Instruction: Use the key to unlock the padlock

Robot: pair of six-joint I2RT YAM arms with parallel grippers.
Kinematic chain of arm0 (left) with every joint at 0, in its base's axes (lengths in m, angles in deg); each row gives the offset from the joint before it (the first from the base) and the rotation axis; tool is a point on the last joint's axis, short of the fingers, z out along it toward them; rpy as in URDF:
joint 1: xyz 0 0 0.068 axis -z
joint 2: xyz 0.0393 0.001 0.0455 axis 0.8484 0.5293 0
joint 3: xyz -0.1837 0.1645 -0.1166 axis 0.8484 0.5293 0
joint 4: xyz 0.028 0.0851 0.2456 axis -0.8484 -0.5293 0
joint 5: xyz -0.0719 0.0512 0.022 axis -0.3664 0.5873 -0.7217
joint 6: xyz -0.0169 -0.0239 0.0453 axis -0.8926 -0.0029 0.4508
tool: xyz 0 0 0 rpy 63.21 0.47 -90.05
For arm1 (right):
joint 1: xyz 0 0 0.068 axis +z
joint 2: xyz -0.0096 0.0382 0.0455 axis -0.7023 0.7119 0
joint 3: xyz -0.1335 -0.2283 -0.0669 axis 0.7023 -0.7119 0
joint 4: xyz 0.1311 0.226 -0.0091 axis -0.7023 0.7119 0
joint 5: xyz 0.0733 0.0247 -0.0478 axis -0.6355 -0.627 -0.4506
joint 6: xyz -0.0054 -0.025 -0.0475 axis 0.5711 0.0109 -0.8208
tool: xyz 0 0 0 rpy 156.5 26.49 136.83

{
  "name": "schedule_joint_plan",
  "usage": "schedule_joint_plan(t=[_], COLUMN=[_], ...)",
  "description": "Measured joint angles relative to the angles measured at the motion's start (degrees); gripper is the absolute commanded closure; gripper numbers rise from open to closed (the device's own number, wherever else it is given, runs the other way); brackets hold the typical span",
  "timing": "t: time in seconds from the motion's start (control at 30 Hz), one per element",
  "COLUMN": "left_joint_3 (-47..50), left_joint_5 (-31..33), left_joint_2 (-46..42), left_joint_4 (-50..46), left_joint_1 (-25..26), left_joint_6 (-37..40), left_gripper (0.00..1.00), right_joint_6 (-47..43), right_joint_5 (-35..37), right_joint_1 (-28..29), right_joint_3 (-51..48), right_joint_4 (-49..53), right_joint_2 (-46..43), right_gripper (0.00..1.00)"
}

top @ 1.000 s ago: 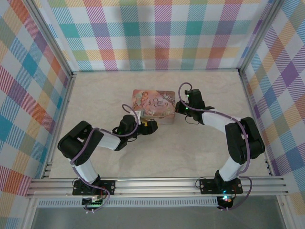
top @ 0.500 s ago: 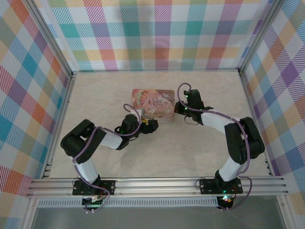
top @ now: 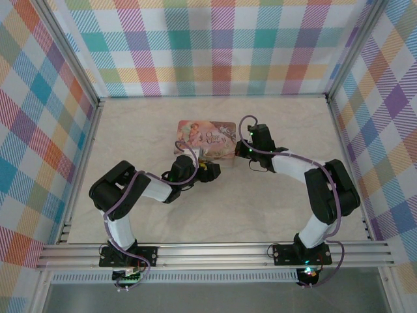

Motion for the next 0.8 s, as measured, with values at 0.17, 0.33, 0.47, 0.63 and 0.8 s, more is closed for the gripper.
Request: schedule_joint_plan(t=[0.17,0.33,0.47,0.63,0.8], left_joint_3=[0.20,3.43,4.90,4.76,3.15], left_joint_5=[-0.66,-1.60,-2.86,-3.91,-5.40], left_joint_2=[0.07,-1.18,-3.06,-3.32,-2.08], left_joint_4=[0.11,2.97,3.52,4.63,4.72], left_joint_1=[-0.07,-0.83,-1.33,-1.55,-1.60], left_joint_6=[-0.02,-0.20,-0.22,-0.24,-0.57], left_gripper=[0.27,0.29,0.30,0.34,0.29], right_joint_6=[0.00,0.00,0.02,0.22,0.22], right_joint_5=[0.46,0.42,0.28,0.22,0.39], right_joint_1=[0.00,0.33,0.59,0.59,0.61], right_joint_3=[-0.13,-0.50,-0.94,-1.03,-1.09], right_joint_4=[-0.55,-0.63,-0.79,-0.94,-1.05], right_joint_2=[0.00,-0.22,-0.50,-0.50,-0.50], right_gripper=[1.00,1.00,1.00,1.00,1.00])
